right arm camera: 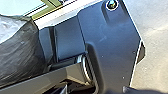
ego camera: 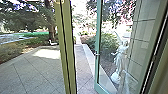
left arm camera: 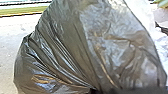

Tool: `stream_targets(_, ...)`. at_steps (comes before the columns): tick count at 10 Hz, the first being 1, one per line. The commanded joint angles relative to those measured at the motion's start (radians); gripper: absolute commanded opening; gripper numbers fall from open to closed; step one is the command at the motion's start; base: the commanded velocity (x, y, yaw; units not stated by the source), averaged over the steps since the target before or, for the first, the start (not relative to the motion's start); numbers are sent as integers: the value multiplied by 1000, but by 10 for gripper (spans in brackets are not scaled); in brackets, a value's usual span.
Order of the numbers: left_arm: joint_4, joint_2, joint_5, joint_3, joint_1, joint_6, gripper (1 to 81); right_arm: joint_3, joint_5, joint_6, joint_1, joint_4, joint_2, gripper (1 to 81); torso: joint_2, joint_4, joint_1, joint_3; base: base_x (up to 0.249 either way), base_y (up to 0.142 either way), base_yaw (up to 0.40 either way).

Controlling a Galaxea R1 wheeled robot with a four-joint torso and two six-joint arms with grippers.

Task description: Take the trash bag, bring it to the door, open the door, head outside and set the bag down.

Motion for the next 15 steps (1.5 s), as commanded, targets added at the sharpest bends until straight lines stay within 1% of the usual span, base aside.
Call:
stream_targets(1,14,3,55,-3,-58,8,10,1,-55,-2,48,5,-8,811,0,0,0,0,0,0,0)
stream_targets(8,8,-8,57,-3,-54,9,10,10,-41,1,50,1,-7,811,0,0,-1,0,0,-81,0)
stream_targets(15,12,-2,57,2,-49,11,10,17,-39,1,47,5,-4,811,0,0,-1,0,0,-93,0)
